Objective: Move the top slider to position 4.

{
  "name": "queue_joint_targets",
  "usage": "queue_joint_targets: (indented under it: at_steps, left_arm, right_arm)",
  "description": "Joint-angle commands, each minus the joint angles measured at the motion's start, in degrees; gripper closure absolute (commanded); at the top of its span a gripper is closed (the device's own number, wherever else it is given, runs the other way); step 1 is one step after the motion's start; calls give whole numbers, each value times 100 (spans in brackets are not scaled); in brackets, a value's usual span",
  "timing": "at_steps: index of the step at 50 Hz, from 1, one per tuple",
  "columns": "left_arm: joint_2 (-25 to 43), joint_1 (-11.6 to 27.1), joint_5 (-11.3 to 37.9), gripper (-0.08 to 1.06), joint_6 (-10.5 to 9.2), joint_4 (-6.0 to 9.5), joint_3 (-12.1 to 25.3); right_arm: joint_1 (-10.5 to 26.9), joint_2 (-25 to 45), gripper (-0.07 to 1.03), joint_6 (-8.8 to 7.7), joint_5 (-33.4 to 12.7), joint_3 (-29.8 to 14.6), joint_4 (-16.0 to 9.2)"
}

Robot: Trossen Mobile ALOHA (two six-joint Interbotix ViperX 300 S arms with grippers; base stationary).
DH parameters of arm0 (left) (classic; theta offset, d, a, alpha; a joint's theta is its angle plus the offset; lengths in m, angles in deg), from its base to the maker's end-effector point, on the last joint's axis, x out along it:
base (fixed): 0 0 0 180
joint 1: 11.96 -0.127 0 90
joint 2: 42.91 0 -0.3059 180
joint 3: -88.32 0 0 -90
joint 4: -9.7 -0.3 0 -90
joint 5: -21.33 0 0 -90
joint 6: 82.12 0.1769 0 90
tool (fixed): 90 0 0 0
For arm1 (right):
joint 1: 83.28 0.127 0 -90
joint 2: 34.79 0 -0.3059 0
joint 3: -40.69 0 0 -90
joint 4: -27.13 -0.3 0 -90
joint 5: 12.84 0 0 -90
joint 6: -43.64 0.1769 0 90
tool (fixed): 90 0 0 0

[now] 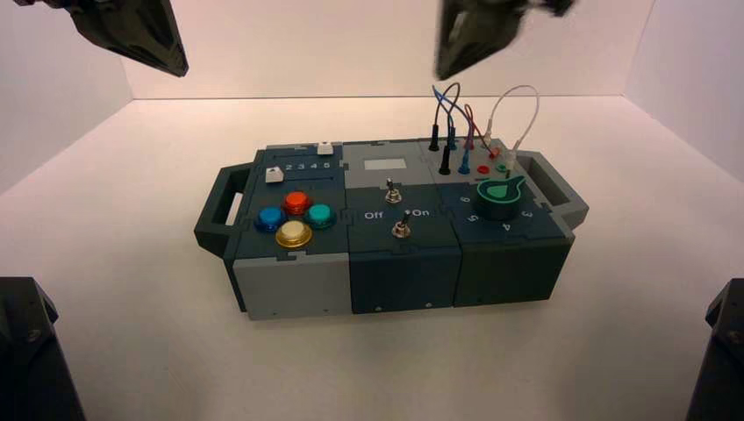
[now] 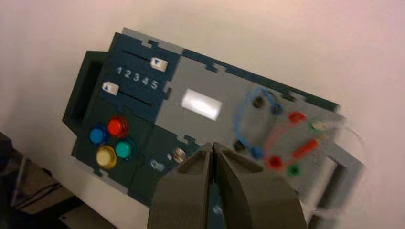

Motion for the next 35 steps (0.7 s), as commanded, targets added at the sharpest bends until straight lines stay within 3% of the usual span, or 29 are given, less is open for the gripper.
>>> queue_joint_targets:
  at_steps: [1,17,35]
  left_arm:
    - [0,44,-26,101,18,18,158]
    - [9,220,-26,101,18,35,149]
    - [35,308,-26,101,18,35,123]
  right_arm:
    - [62,396,99,-18,18,-527,-132]
    - [97,1494,99,-334,-88,-1327,-738]
    - [237,2373,98,-343,-185,-1881,-826]
